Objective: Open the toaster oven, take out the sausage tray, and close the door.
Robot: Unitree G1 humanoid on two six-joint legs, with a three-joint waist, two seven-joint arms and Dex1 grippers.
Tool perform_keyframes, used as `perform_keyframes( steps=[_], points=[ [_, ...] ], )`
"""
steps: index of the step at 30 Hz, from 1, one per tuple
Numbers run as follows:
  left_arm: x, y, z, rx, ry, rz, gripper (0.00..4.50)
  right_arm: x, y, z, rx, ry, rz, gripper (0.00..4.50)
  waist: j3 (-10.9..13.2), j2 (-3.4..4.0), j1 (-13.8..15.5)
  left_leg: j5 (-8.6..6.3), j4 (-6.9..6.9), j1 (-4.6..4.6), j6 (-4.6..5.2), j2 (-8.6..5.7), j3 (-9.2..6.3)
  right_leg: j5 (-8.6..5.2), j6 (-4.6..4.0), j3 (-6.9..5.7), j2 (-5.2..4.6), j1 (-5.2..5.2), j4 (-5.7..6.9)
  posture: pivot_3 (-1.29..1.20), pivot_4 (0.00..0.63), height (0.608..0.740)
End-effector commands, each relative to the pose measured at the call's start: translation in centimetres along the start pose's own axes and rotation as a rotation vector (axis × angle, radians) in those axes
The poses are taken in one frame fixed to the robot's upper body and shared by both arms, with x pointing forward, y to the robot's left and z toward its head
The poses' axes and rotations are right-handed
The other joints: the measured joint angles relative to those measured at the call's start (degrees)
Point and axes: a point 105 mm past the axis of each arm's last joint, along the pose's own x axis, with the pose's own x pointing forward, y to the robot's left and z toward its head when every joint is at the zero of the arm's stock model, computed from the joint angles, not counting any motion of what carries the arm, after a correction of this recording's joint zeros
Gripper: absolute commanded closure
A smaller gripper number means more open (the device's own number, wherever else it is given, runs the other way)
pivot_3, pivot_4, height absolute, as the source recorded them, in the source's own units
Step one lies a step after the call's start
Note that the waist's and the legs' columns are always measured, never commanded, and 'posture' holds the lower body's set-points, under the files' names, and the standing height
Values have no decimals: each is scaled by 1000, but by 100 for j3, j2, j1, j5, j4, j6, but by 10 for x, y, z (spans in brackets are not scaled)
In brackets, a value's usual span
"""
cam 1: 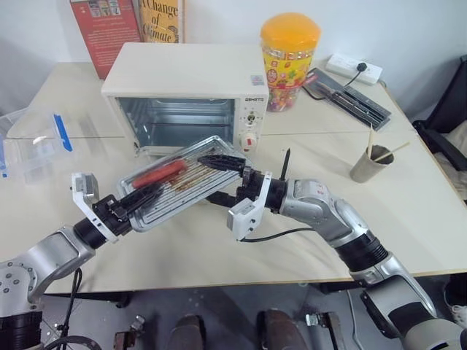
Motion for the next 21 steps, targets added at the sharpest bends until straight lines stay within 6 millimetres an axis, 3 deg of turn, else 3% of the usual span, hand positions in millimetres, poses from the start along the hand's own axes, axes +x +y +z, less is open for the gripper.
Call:
perform_keyframes(
  steps=[1,11,21],
  points=[
    [1,-7,-2,16,-3,-16,3896,-7,-15,9,-19,-35,-20,0,0,0,4,0,0,0,0,0,0,0,0,0,0,0,0,0,150,740],
    [-6,-5,9,29,-66,8,3897,-33,-4,1,93,-5,135,0,0,0,22,0,-1,0,1,0,-1,0,0,-1,0,8,-39,0,150,740],
    [-23,-5,13,73,-113,56,3897,-78,15,-22,346,144,346,0,1,1,74,-2,0,0,3,1,2,1,-1,-1,0,13,-51,0,150,740]
  ],
)
